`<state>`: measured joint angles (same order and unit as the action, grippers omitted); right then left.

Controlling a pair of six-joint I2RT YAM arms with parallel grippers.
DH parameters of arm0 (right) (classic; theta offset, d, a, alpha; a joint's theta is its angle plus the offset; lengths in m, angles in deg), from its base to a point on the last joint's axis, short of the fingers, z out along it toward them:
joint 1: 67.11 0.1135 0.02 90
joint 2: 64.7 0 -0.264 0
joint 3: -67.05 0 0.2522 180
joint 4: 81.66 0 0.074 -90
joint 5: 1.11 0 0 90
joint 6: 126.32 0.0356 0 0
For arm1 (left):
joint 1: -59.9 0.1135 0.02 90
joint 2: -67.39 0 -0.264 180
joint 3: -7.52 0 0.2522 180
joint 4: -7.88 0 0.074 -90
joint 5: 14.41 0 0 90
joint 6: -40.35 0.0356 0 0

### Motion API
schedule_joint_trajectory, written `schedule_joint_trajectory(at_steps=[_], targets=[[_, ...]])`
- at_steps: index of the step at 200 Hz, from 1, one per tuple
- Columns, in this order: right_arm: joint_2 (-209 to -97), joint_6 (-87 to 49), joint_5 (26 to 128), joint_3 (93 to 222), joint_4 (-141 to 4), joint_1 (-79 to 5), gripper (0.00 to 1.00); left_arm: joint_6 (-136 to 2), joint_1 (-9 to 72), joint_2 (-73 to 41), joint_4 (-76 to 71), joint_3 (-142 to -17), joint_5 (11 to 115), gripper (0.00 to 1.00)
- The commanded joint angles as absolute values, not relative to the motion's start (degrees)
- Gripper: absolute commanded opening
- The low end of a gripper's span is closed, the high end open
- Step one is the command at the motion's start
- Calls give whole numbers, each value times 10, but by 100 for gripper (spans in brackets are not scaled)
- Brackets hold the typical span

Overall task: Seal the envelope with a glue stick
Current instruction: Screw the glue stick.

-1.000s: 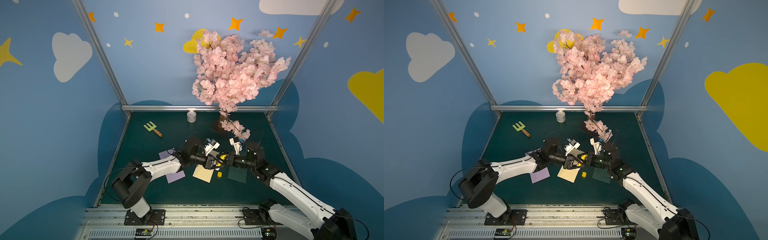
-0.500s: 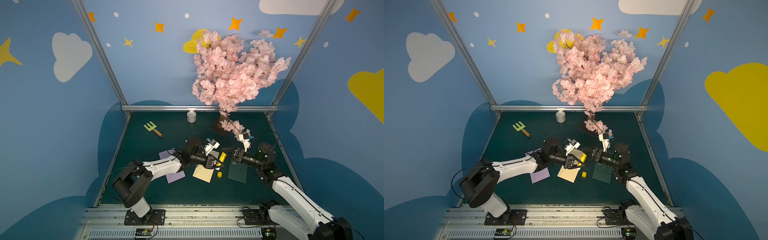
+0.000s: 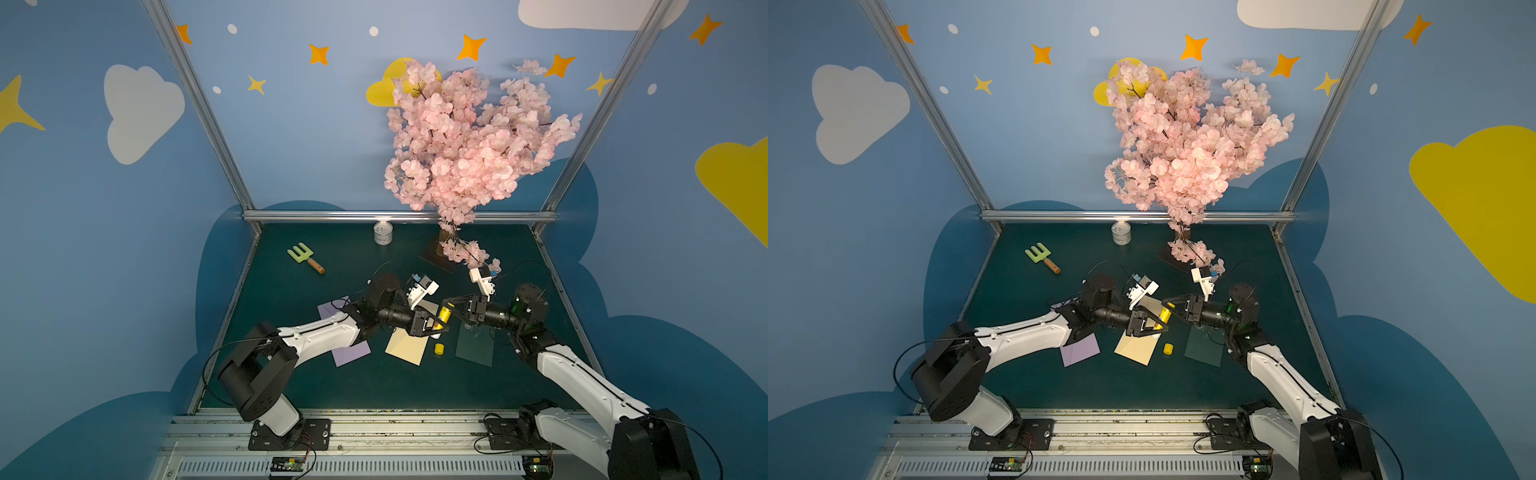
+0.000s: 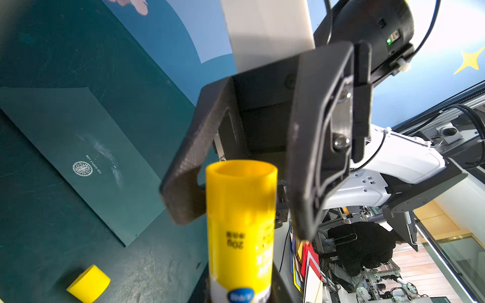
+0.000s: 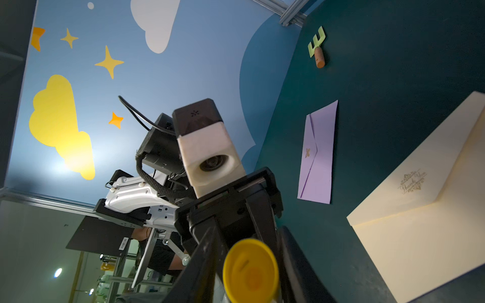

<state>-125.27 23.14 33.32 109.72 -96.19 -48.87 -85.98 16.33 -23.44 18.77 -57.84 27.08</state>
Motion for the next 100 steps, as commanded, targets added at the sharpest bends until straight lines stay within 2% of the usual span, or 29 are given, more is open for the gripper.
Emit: schedule_joint_trajectory(at_steps=[1, 25, 42, 51, 65, 100], targets=[[-1255, 237, 322, 1095, -983, -488, 30, -859, 161, -230, 208, -574, 258, 3], [-1252, 227, 328, 1098, -972, -488, 29, -858, 160, -227, 205, -571, 259, 2], [-1245, 211, 340, 1102, -951, -489, 52, -849, 159, -221, 194, -567, 271, 3], [-1238, 196, 350, 1110, -916, -489, 56, -839, 158, -218, 178, -568, 280, 2], [-1231, 165, 368, 1130, -844, -487, 56, -820, 155, -215, 149, -571, 296, 3], [-1230, 108, 399, 1170, -719, -471, 47, -799, 151, -215, 113, -582, 320, 3]])
